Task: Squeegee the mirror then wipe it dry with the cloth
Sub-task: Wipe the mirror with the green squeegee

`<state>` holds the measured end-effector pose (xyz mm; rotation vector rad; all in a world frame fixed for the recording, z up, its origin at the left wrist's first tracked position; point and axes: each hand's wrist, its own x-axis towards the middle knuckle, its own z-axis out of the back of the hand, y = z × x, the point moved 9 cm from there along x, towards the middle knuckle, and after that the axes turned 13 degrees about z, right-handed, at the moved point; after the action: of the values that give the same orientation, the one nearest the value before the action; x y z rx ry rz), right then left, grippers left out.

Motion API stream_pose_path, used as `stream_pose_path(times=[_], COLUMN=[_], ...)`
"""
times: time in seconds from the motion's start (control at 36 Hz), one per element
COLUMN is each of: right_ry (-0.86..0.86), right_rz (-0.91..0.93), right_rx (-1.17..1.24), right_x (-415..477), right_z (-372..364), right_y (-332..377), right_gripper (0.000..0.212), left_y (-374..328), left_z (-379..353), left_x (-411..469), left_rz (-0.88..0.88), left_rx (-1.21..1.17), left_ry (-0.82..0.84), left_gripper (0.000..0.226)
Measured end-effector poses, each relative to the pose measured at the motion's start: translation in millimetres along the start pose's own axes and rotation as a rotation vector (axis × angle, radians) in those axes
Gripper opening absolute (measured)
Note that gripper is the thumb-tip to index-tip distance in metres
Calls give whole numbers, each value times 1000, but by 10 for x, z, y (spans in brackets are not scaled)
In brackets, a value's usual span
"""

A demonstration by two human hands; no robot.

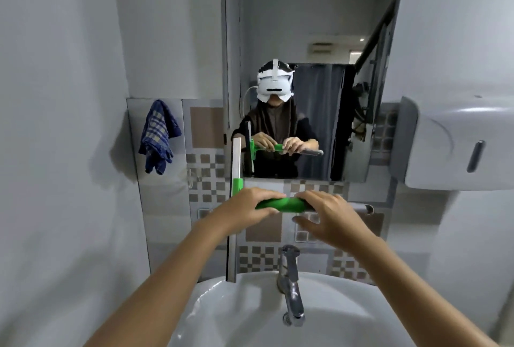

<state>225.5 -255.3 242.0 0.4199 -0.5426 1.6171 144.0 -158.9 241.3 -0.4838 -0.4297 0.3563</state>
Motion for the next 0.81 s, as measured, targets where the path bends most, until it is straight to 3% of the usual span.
stream_pose_path(times=[0.28, 0.47, 0.64, 0.81], right_ry=[-207, -277, -337, -383], right_rz=[62, 98, 76, -23], right_rx=[-272, -416, -498, -496], right_x=[385, 1079, 1725, 2219], right_z=[772, 1438, 2036, 2490], right_y=[-235, -391, -547, -779], right_gripper=[41, 46, 46, 46], left_y=[-637, -855, -748, -123], left_z=[694, 1526, 2340, 2510], left_x=[295, 740, 1110, 1175], left_rz=[-337, -387, -286, -26], left_rx=[124, 155, 176, -105], left_ry=[-361, -576, -806, -1009], left_gripper=[37, 45, 53, 43])
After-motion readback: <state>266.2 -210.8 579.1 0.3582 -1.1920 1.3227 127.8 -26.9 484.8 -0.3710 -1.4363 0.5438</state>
